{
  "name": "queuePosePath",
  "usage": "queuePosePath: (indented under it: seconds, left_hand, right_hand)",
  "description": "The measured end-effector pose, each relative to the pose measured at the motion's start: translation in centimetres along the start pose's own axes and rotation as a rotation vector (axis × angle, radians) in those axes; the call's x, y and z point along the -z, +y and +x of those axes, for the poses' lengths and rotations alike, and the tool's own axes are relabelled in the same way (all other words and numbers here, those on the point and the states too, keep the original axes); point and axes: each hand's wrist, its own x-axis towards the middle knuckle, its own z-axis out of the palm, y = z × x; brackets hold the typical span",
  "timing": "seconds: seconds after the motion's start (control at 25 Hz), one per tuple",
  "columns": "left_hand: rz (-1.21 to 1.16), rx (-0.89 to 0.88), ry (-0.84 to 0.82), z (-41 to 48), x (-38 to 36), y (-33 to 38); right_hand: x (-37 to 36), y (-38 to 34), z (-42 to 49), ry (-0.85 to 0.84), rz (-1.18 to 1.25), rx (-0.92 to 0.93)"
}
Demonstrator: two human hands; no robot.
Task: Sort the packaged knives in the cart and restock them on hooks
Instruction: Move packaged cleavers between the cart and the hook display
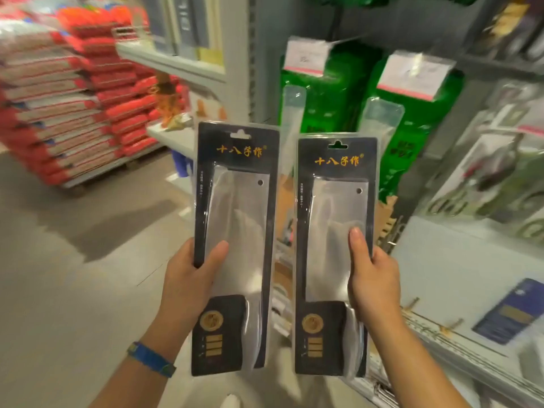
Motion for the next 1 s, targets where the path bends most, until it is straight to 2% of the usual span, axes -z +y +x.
queuePosePath:
  seconds: [0.16,0.32,0.44,0.56,0.68,0.88,1.0]
  left_hand:
    - [-0.112,-0.035,-0.198,7.3,-4.7,0.7]
    - [-0.116,-0.103,-0.358,12.3,-9.0,1.6]
    - [-0.117,-0.146,-0.409,14.2,-12.0,2.3]
    - [-0.221,-0.202,-0.419,15.2,-14.7,5.1]
    - [-0.248,-0.362,-0.395,16.2,-17.0,10.8]
    - [-0.286,-0.636,-0.346,18.9,-19.5,23.2]
    - [-0.345,-0.707,-0.308,20.2,-20.0,29.2]
  right_hand:
    - [-0.6,-1.9,3.3,0.156,-0.045,0.093]
    - [-0.1,-2.4,5.1,0.343,-0.123,0.087]
    - [1.9,-2.7,5.4,0.482,-0.176,0.1]
    - [4.3,-4.3,7.0,0.585,-0.163,0.141]
    - [6.8,-8.7,9.1,0.668,-0.15,0.167]
    - [10.7,-19.1,13.1,0.724,-0.16,0.398]
    - [12.2,-24.5,15.1,0.728,-0.118,0.494]
